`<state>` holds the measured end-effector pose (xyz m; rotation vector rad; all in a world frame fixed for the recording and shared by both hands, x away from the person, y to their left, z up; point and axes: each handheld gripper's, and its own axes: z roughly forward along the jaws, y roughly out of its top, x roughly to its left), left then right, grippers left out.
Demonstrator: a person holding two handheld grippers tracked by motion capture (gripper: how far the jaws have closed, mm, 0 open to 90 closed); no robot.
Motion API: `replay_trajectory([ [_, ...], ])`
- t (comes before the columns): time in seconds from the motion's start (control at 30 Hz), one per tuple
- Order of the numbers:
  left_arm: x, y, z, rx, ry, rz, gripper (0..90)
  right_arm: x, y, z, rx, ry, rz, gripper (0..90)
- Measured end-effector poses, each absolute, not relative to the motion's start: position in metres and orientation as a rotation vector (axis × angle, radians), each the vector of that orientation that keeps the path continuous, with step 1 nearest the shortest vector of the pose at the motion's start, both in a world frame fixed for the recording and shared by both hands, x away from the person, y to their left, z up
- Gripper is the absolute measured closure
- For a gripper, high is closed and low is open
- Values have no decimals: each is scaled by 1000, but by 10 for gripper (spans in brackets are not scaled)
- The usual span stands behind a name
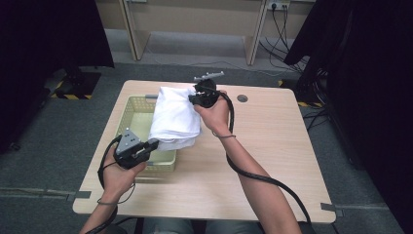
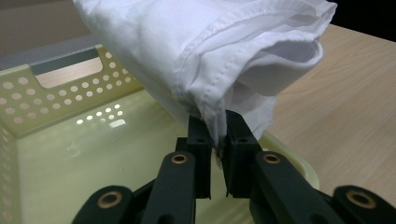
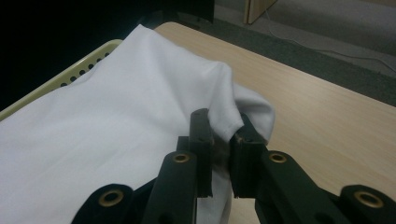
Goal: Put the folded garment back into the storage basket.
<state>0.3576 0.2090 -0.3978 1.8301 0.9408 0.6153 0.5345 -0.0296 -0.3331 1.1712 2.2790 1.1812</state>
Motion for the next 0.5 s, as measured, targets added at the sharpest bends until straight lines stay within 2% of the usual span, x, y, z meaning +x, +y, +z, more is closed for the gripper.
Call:
replay_trajectory([
  [0.5,357,215,-397,1818,946,623,827,535,-23,-332,1163,2285,1178,813],
])
